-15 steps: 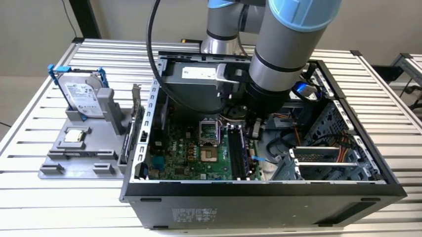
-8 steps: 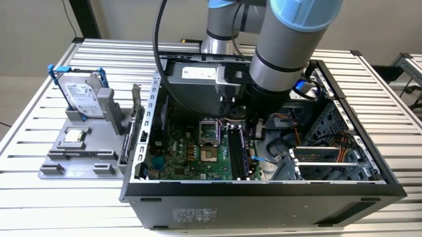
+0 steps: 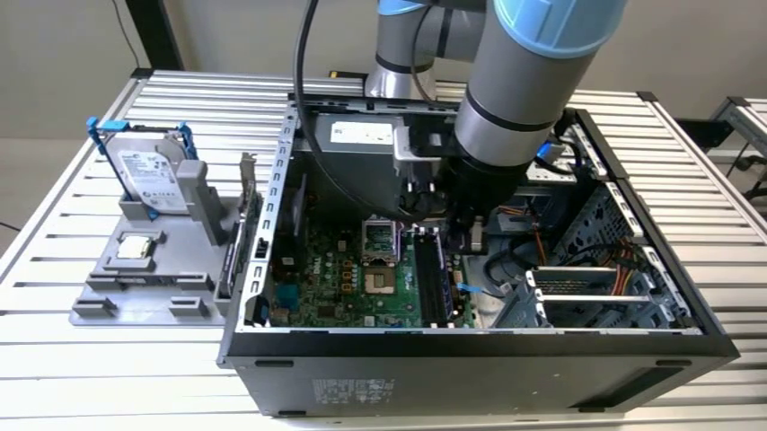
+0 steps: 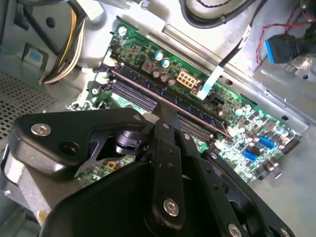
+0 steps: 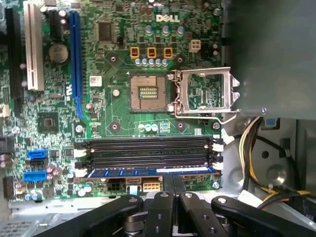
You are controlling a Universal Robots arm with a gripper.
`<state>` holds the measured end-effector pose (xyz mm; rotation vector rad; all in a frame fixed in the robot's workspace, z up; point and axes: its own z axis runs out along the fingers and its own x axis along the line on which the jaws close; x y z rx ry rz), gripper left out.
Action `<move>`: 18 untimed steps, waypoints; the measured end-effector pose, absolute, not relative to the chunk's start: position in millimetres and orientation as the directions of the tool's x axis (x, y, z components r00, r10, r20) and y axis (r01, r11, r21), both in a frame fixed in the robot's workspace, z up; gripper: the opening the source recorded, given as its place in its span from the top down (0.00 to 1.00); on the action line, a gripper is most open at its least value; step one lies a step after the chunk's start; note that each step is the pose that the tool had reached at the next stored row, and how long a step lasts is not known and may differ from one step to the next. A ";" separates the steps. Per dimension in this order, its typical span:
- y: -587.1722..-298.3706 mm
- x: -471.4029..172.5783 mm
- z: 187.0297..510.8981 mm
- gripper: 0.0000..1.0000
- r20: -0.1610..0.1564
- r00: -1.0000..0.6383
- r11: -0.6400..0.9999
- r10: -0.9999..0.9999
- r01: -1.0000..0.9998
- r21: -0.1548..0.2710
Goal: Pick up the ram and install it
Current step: 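Press down the ram until it locks into place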
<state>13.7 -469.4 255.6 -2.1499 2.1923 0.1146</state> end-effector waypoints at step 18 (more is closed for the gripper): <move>-477.9 13.9 239.8 1.00 -0.101 0.001 -0.001 -0.995 -1.000 0.002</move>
